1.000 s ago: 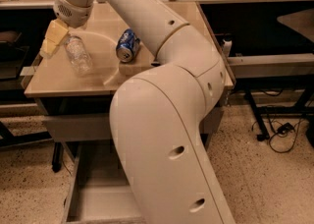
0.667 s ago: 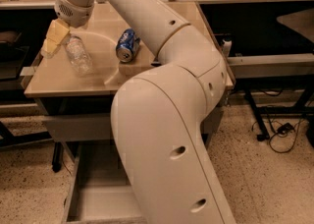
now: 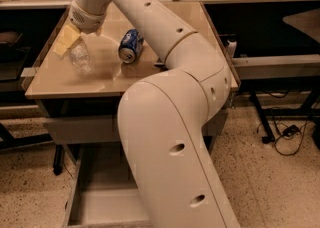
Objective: Place water bottle into middle drawer
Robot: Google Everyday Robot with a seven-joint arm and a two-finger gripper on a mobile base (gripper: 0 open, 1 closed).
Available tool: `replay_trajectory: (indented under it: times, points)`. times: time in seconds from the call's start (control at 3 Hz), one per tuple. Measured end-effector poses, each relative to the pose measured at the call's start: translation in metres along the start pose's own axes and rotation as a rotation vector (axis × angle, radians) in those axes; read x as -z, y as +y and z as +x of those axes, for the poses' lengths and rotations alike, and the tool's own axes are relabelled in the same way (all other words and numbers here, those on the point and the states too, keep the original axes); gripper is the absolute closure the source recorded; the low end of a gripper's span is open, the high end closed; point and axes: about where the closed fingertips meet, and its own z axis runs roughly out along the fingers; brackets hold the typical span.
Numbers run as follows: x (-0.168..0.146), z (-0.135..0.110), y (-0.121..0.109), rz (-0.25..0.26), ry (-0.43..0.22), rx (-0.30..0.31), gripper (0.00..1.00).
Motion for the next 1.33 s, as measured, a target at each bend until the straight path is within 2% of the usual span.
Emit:
replay_trajectory:
  times: [0.33,0.67,1.33]
  points:
    - [-0.01,0.002,-0.008,-0.007,0.004,-0.042,0.0]
    - [-0.01,-0.001,-0.005,-0.005,0.005,-0.044,0.0]
    - [-0.032,-0.007,-0.001,-0.04,0.03,-0.062,0.0]
